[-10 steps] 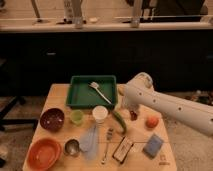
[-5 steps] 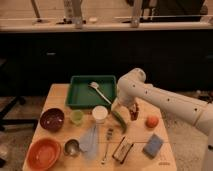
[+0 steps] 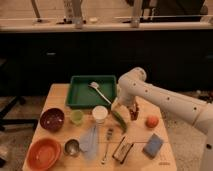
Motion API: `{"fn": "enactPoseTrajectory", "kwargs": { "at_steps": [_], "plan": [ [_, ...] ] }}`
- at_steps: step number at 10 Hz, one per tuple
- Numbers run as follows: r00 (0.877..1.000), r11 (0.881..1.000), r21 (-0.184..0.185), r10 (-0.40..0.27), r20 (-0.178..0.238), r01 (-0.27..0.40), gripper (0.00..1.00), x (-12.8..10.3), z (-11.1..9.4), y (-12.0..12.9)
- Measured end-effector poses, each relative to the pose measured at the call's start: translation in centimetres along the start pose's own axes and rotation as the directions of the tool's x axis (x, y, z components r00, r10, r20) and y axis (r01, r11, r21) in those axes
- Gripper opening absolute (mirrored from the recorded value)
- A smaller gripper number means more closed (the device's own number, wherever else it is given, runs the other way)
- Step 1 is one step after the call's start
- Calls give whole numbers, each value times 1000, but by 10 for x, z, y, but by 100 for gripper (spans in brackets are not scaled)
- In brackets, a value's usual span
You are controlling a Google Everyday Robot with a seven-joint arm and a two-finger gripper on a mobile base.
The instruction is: Place pepper in purple bowl
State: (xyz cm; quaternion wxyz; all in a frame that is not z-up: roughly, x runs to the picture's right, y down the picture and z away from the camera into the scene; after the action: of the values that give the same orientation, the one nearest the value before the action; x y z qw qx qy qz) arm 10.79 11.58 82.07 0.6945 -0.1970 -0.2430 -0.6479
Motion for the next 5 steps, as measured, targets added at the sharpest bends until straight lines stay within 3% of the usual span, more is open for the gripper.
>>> {"fn": "enactPoseTrajectory", "kwargs": {
  "at_steps": [5],
  "plan": [
    [998, 998, 10, -63, 16, 63, 80, -13, 18, 2]
  ]
}}
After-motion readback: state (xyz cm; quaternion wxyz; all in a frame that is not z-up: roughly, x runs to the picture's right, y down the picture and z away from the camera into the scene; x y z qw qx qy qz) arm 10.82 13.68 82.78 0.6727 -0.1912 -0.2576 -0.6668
